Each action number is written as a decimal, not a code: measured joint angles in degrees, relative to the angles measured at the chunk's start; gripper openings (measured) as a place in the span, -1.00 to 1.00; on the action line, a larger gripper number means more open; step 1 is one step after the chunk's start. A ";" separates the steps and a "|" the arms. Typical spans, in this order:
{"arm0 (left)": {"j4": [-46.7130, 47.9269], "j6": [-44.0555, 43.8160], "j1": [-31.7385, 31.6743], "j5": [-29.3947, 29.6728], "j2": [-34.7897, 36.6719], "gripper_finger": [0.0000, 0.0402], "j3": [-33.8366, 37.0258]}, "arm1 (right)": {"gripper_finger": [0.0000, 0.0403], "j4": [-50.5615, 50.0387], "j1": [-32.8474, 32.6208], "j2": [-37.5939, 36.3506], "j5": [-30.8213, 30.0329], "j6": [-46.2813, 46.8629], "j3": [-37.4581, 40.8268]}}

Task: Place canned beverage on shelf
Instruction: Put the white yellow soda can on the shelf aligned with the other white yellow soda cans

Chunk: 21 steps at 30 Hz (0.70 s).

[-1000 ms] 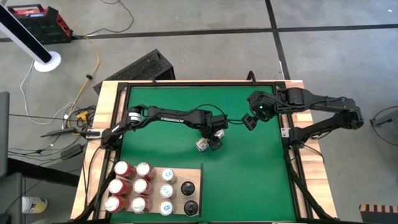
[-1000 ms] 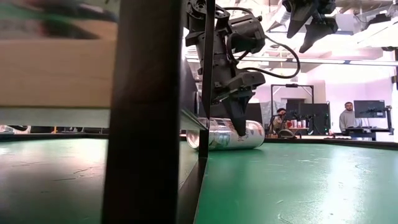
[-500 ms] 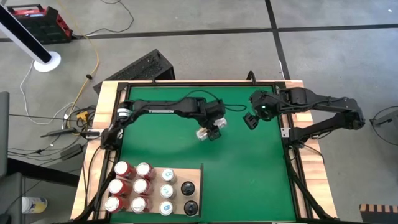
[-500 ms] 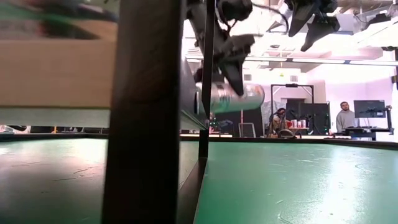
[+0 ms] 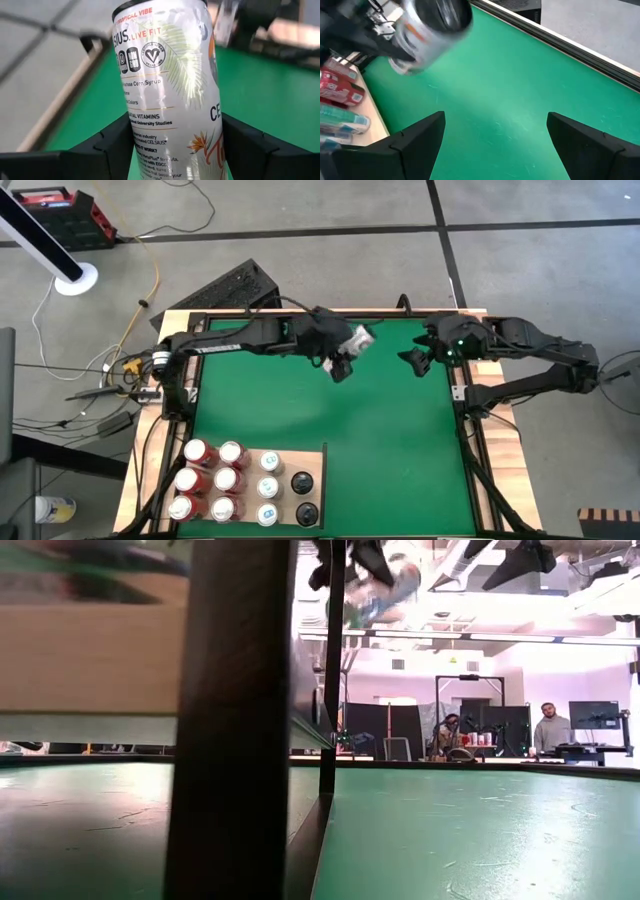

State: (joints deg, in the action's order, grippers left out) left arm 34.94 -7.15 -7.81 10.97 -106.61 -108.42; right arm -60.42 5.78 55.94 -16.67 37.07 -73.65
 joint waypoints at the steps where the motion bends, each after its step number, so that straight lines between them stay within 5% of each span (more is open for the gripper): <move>1: -1.28 1.01 0.00 0.63 0.68 0.15 0.00 | 0.86 0.22 0.00 -0.31 0.00 -0.01 0.00; 12: -19.13 6.11 0.22 -4.21 2.34 0.15 3.74 | 0.86 3.04 -0.62 -0.67 0.09 -0.91 0.00; 21: -48.42 1.50 0.15 -6.01 11.85 0.15 34.04 | 0.86 15.30 -7.36 -3.51 0.26 -8.67 0.00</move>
State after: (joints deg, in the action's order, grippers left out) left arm -13.48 -5.65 -7.66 4.97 -94.76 -74.38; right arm -45.12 -1.58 52.42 -16.41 28.39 -73.65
